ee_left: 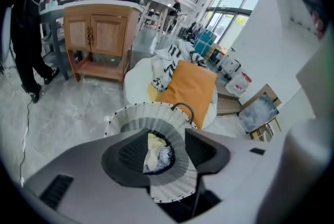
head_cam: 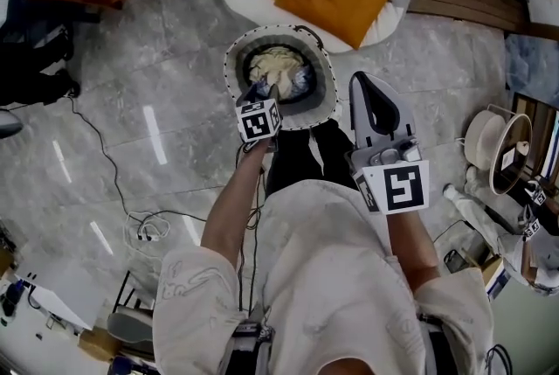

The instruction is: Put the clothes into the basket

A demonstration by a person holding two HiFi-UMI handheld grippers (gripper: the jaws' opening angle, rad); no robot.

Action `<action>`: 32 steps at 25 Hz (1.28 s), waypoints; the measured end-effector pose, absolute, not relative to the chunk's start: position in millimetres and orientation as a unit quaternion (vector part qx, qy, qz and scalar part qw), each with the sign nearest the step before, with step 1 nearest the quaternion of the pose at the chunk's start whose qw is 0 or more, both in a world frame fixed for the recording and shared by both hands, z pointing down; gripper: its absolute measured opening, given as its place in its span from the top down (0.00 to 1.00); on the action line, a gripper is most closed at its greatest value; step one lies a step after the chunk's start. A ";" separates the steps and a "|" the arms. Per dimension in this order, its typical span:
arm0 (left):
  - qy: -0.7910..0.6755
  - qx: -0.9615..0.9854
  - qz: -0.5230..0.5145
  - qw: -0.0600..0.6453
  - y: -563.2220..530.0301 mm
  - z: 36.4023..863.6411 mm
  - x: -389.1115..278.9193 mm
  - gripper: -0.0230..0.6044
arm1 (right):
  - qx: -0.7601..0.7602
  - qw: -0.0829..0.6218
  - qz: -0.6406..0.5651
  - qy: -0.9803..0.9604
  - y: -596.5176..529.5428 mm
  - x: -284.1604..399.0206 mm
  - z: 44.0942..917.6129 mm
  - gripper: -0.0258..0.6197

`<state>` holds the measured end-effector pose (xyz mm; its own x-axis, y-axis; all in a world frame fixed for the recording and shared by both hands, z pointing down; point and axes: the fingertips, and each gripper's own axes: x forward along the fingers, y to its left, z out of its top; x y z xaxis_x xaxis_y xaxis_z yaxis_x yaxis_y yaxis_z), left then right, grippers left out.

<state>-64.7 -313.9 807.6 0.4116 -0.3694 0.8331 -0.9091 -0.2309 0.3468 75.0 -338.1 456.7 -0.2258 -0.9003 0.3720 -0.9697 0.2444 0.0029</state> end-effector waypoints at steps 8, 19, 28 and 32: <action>-0.476 0.792 0.193 0.329 -354.8 651.2 -55.6 0.62 | 0.608 0.107 0.074 -0.783 -339.3 83.7 413.3 0.98; -0.482 0.861 0.060 0.148 -377.0 415.7 -40.3 0.65 | 0.609 0.050 0.021 -0.791 -346.0 107.2 335.9 0.98; -0.517 0.855 0.010 0.042 -360.3 302.1 -46.5 0.81 | 0.599 0.005 -0.022 -0.800 -349.5 112.8 277.9 0.98; -0.529 0.849 0.005 0.012 -354.3 282.3 -52.0 0.92 | 0.599 -0.010 -0.035 -0.800 -348.6 111.1 263.2 0.98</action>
<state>-52.0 -354.3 282.3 0.4405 -0.8975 0.0214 -0.8977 -0.4403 0.0146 111.1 -348.6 263.2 -0.2818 -0.9577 -0.0588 -0.9591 0.2796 0.0438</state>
